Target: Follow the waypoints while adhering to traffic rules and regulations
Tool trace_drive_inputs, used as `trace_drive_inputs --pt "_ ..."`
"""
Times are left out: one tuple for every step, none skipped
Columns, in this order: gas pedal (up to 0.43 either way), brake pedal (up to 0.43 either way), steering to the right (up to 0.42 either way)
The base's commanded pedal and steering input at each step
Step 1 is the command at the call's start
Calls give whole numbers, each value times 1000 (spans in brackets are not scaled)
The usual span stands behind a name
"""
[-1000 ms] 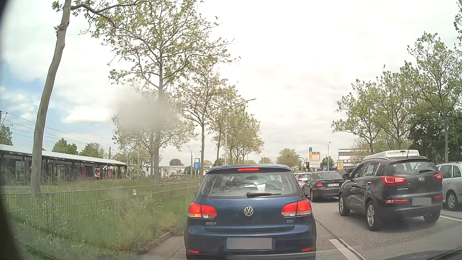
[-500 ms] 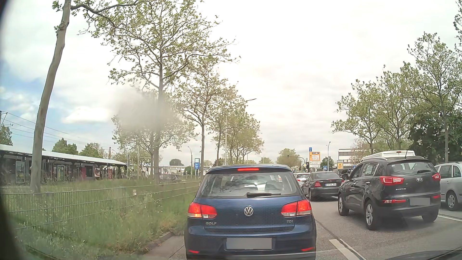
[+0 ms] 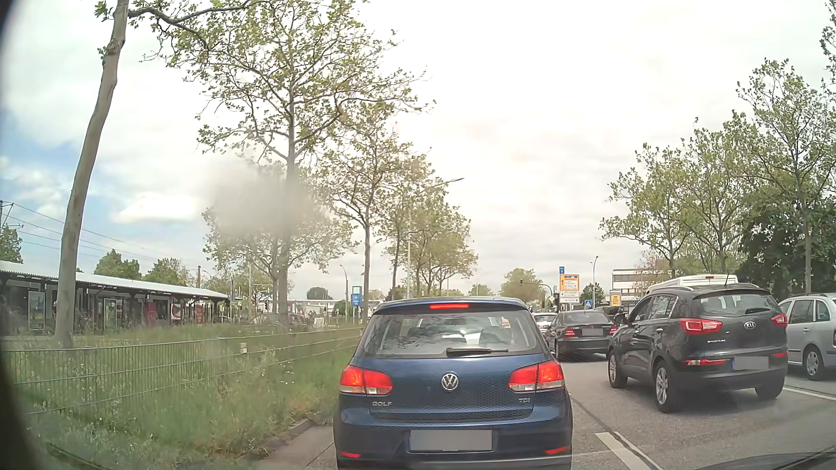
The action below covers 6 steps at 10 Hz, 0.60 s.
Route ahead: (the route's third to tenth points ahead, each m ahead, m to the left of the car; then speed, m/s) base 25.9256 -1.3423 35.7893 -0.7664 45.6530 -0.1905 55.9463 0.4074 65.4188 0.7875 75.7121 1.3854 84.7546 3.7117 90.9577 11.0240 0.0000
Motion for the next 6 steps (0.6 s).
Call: trace_drive_inputs --pt "0 250 -5" --pt "0 250 -5" --pt "0 250 -5" --pt "0 250 -5" --pt "0 250 -5" --pt "0 250 -5"
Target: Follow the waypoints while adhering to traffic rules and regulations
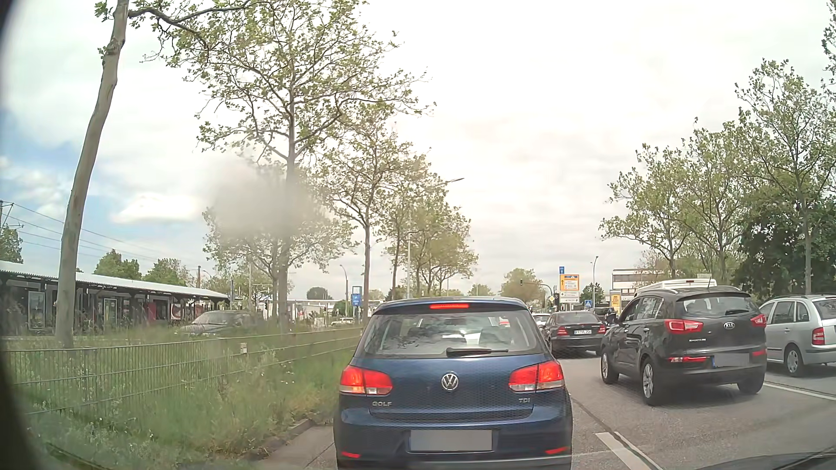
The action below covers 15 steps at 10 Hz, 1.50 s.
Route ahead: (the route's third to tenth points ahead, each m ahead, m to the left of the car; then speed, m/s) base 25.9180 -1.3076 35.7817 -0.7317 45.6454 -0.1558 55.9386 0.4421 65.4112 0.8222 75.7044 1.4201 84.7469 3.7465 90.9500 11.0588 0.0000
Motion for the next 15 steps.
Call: trace_drive_inputs --pt "0 250 -5" --pt "0 250 -5" --pt "0 250 -5" --pt "0 250 -5" --pt "0 250 -5" --pt "0 250 -5" --pt "0 256 -5" --pt "0 250 -5" --pt "0 250 -5" --pt "0 244 -5" --pt "0 250 -5" --pt "0 250 -5" --pt "0 250 -5" --pt "0 250 -5" --pt "0 250 -5"
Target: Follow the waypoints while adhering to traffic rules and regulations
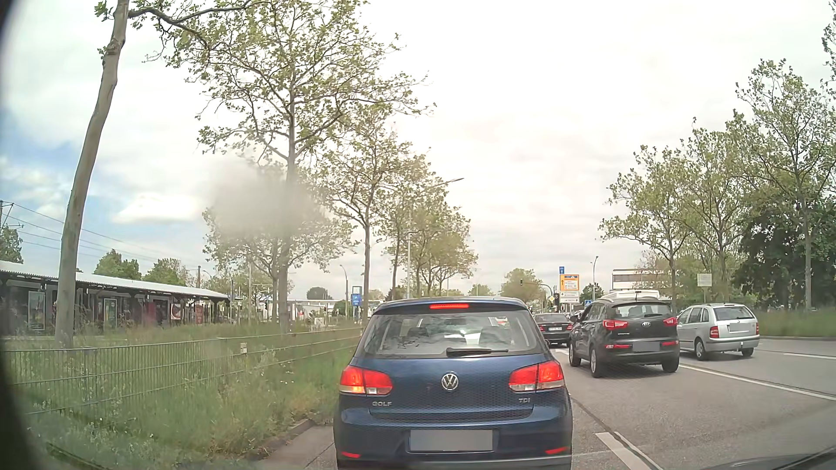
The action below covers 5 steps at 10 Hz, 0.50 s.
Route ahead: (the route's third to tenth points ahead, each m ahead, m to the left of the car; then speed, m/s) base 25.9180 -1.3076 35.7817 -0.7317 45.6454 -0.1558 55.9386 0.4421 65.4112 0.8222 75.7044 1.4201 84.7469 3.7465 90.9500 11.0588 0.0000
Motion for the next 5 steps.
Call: trace_drive_inputs --pt "0 250 -5" --pt "0 250 -5" --pt "0 250 -5" --pt "0 256 -5" --pt "0 250 -5"
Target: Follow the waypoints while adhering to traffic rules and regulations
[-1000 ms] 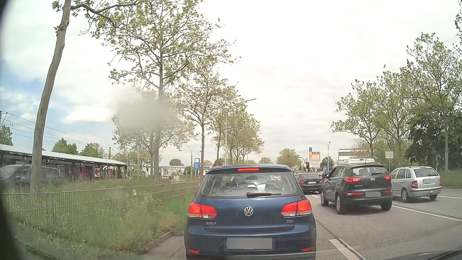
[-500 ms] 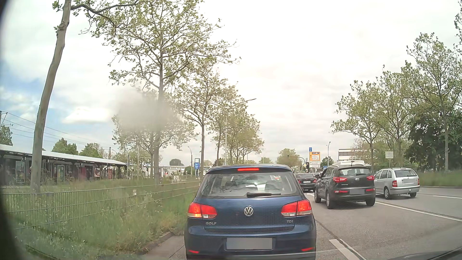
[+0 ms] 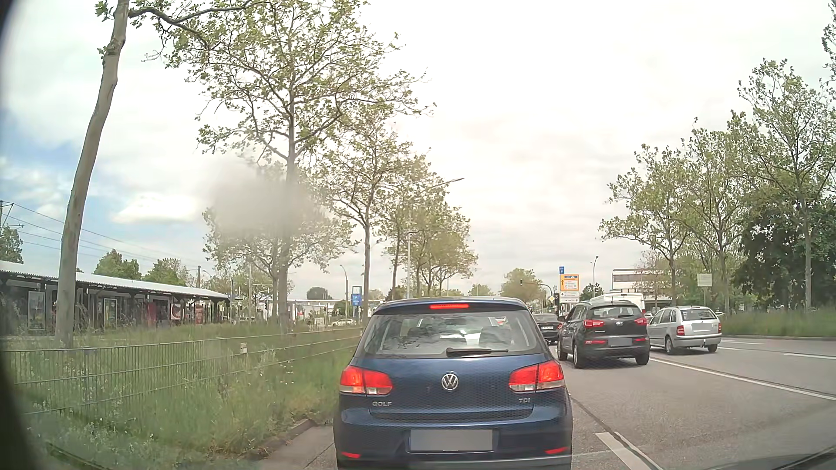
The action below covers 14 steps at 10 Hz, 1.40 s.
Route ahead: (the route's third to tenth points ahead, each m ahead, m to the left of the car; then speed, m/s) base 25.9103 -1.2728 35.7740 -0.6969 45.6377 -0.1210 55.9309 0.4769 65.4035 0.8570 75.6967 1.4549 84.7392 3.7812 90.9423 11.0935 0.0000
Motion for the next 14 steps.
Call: trace_drive_inputs --pt "0 250 -5" --pt "0 250 -5" --pt "0 250 -5" --pt "0 256 -5" --pt "0 250 -5" --pt "0 250 -5" --pt "0 250 -5" --pt "0 256 -5" --pt "0 250 -5" --pt "0 250 -5" --pt "0 250 -5" --pt "0 250 -5" --pt "0 250 -5" --pt "0 250 -5"
